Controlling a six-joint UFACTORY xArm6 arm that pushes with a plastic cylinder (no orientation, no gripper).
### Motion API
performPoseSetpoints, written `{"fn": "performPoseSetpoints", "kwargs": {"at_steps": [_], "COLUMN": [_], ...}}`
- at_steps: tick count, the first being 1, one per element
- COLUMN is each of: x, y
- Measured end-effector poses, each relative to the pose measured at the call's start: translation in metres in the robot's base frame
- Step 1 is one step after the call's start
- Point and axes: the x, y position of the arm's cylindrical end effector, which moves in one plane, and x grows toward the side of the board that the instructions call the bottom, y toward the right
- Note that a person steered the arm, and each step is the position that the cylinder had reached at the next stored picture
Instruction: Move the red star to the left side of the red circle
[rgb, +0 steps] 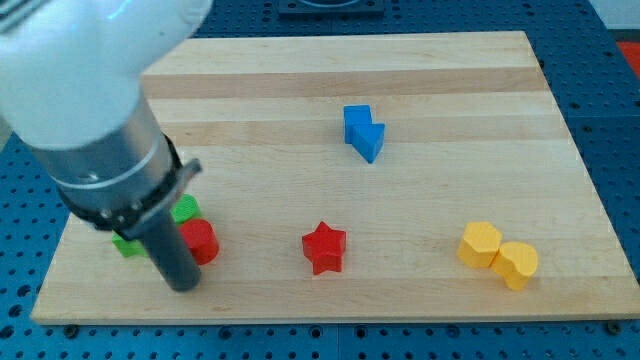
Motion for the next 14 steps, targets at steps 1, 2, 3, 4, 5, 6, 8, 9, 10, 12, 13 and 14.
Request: {"fn": "performPoseSetpoints", "kwargs": {"at_steps": [1, 2, 3, 4, 5, 6, 8, 9, 10, 12, 13, 14], "x": [0.021, 0.021, 0.015, 0.008, 0.007, 0.005, 0.005, 0.005, 0.005, -0.002, -0.014, -0.012], "y": [0.032, 0.13, 0.207, 0.189, 0.152, 0.119, 0.108, 0.107, 0.106, 0.106, 0.112, 0.139]}}
